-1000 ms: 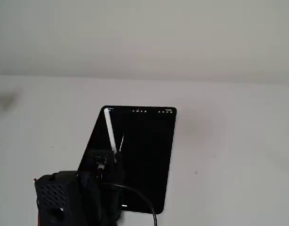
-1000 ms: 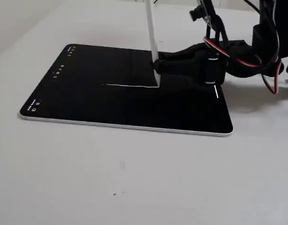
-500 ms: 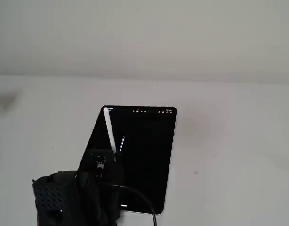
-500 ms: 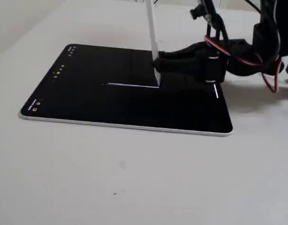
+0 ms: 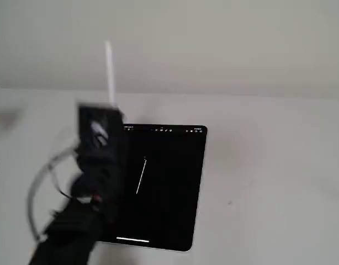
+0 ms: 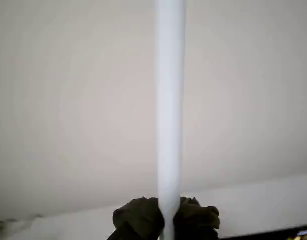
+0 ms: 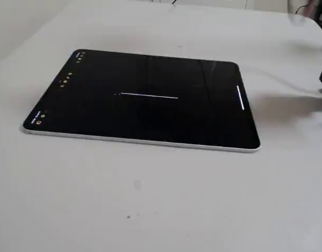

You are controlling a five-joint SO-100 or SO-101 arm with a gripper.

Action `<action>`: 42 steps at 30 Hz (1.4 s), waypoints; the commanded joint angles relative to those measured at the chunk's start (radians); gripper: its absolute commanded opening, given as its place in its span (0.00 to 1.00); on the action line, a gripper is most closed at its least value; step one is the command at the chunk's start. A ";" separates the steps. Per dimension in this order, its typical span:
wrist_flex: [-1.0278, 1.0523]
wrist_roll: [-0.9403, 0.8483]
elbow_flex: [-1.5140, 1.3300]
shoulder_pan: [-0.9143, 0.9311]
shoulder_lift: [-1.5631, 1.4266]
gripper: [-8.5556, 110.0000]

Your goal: Draw a line in the middle of the ipad using the apple pencil

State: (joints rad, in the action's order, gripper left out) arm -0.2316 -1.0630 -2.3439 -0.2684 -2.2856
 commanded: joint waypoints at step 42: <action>1.463 0.992 -0.586 0.144 -1.039 0.07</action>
State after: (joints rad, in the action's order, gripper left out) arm 1.2594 -0.0813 -2.8854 -0.1212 -3.3149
